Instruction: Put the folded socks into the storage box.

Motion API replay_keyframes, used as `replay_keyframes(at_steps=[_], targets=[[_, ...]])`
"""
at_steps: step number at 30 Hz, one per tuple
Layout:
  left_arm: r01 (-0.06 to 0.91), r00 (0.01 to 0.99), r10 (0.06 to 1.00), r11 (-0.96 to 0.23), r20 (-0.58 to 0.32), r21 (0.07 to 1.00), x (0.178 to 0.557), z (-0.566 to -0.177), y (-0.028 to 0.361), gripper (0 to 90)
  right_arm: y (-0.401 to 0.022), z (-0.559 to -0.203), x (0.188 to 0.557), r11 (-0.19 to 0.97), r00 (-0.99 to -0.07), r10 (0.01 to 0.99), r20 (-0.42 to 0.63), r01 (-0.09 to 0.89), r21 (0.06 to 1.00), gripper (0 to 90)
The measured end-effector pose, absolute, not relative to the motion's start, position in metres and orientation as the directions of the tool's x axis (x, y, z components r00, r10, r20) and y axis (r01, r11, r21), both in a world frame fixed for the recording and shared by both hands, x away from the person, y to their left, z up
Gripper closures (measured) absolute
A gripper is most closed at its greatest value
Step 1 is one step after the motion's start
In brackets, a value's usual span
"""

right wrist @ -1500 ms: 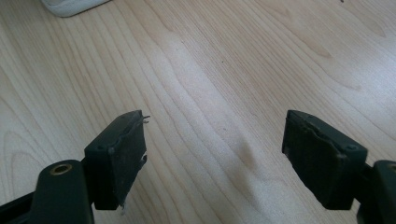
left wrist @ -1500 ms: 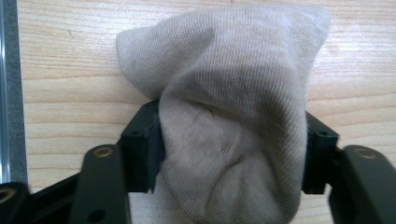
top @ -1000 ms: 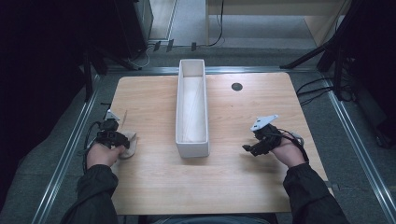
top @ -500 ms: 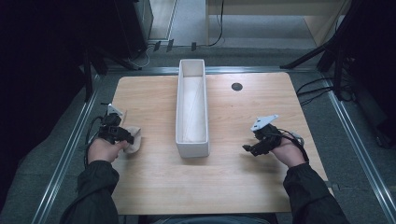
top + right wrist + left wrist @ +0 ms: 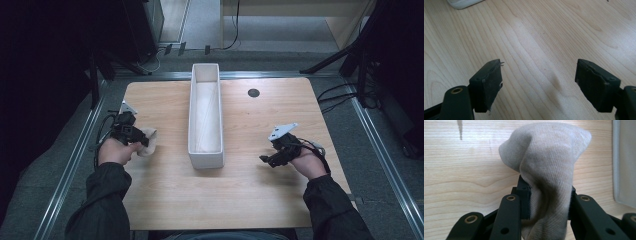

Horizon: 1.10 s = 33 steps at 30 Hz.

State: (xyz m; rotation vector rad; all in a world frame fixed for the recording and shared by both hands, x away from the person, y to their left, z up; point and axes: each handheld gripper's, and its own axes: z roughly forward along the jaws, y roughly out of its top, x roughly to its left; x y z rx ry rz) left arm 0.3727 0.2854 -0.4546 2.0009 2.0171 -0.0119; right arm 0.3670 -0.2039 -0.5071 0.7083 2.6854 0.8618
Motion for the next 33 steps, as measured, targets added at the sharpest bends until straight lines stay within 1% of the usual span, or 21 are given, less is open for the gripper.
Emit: replay_keyframes(at_steps=[3, 8, 15, 20, 24, 30, 33], targets=[[0.982, 0.024, 0.978, 0.016, -0.209, 0.189, 0.379, -0.448, 0.278, 69.1, -0.204, -0.507, 0.367, 0.709, -0.856, 0.513, -0.071, 0.376, 0.596, 21.8], [0.98, 0.049, 0.977, -0.008, -0.206, 0.197, 0.39, -0.434, 0.265, 69.0, -0.204, -0.507, 0.367, 0.709, -0.856, 0.513, -0.07, 0.376, 0.597, 21.8], [0.981, 0.079, 0.967, -0.033, -0.24, 0.19, 0.401, -0.419, 0.243, 69.1, -0.205, -0.507, 0.367, 0.709, -0.855, 0.514, -0.074, 0.374, 0.598, 21.8], [0.982, 0.1, 0.97, -0.061, -0.223, 0.176, 0.408, -0.41, 0.228, 69.3, -0.206, -0.507, 0.367, 0.707, -0.853, 0.516, -0.072, 0.377, 0.599, 21.8], [0.981, 0.128, 0.958, -0.085, -0.257, 0.174, 0.412, -0.406, 0.215, 69.3, -0.206, -0.507, 0.367, 0.708, -0.854, 0.515, -0.071, 0.377, 0.598, 21.8], [0.978, 0.155, 0.95, -0.108, -0.273, 0.178, 0.416, -0.394, 0.199, 69.3, -0.206, -0.507, 0.367, 0.709, -0.855, 0.514, -0.07, 0.377, 0.596, 21.8], [0.972, 0.176, 0.945, -0.124, -0.276, 0.199, 0.417, -0.383, 0.185, 69.3, -0.206, -0.507, 0.367, 0.71, -0.856, 0.512, -0.074, 0.374, 0.596, 21.8]])
